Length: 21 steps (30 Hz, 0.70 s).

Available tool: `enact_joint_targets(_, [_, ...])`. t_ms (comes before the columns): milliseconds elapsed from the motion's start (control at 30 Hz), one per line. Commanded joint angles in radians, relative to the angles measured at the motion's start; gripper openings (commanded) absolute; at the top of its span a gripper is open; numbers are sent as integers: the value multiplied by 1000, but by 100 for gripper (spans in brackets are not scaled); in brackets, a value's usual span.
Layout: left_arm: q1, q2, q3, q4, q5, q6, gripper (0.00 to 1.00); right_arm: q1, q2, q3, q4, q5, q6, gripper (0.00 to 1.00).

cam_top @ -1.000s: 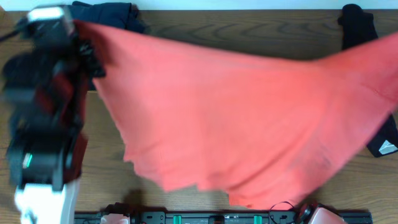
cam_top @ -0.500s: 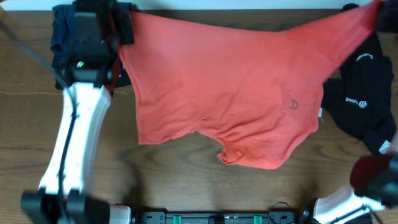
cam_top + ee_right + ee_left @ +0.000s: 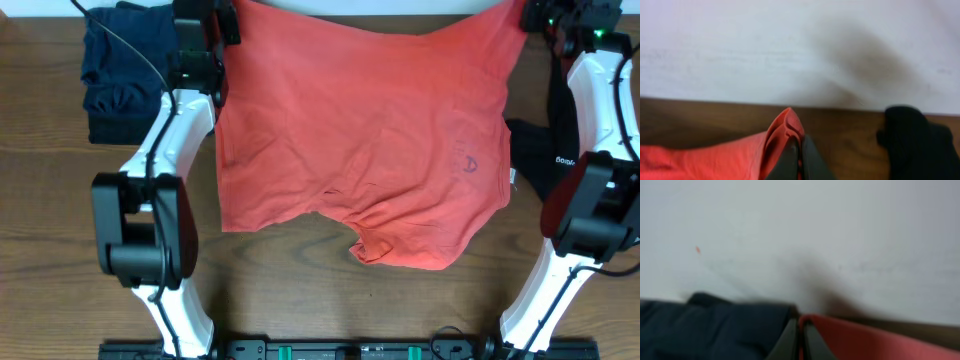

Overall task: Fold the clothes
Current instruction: 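Lower the spread shirt flat onto the table with both grippers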

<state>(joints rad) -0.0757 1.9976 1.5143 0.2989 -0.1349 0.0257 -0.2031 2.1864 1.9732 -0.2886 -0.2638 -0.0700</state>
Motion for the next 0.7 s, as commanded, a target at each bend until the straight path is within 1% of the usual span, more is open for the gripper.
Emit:
enact_joint_targets(0, [10, 36, 49, 33, -16, -2, 6, 5, 21, 6, 50, 12, 40, 1])
enact_joint_targets(167, [10, 73, 129, 3, -15, -1, 6, 5, 23, 10, 92, 12, 43, 1])
enact_joint_targets(433, [10, 75, 240, -167, 49, 6, 6, 3, 23, 30, 59, 12, 39, 1])
enact_joint_targets(533, [10, 75, 245, -242, 49, 6, 6, 3, 23, 40, -3, 12, 22, 1])
enact_joint_targets(667, [10, 74, 245, -405, 48, 6, 6, 2, 20, 63, -163, 12, -8, 1])
